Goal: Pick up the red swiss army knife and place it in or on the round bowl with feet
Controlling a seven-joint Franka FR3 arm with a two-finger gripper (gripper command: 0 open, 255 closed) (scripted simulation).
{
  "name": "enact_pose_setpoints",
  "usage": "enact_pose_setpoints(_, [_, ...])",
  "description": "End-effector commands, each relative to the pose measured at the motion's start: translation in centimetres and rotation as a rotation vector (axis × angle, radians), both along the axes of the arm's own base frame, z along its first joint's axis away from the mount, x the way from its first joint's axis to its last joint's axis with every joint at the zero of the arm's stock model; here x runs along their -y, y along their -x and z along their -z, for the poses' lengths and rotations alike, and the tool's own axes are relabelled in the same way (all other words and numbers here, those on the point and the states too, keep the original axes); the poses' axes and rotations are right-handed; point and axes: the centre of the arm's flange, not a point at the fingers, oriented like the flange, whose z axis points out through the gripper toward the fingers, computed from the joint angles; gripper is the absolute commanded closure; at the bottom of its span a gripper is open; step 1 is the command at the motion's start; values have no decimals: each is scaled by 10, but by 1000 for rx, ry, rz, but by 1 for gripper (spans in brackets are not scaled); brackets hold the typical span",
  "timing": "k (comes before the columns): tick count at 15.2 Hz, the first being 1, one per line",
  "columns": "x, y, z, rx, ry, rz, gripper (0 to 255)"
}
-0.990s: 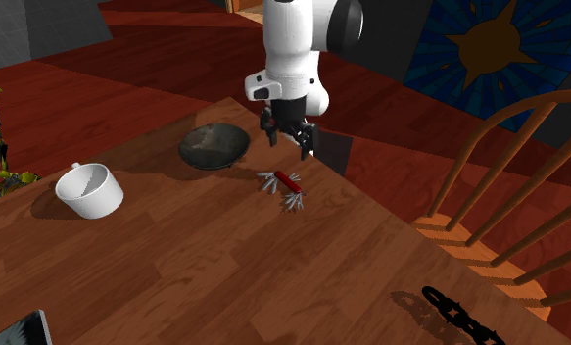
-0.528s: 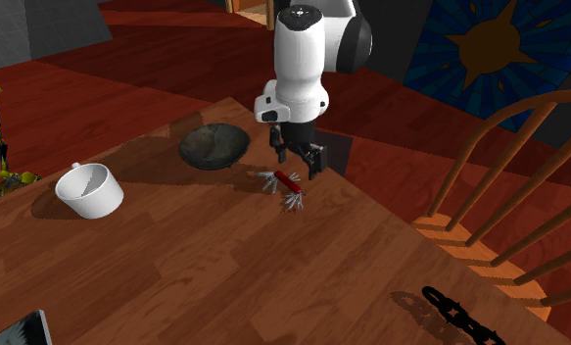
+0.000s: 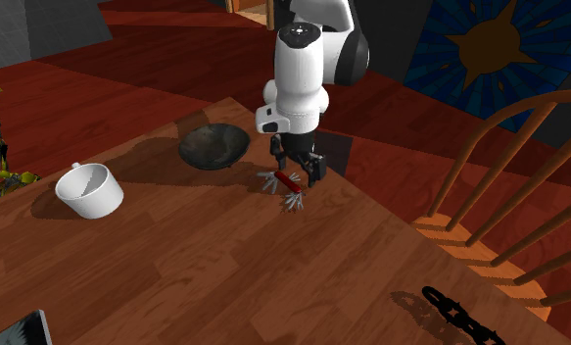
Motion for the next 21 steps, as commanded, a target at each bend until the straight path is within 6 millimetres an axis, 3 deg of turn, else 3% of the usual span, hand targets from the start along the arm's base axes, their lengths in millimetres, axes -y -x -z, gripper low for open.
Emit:
enact_pose_setpoints(1, [0,0,0,0,0,0,0])
enact_pose_setpoints(3, [0,0,0,0,0,0,0])
enact_pose_setpoints(4, [0,0,0,0,0,0,255])
enact_pose_setpoints(13, [0,0,0,0,0,0,255])
enact_pose_setpoints(21, [0,0,-42,0,0,0,255])
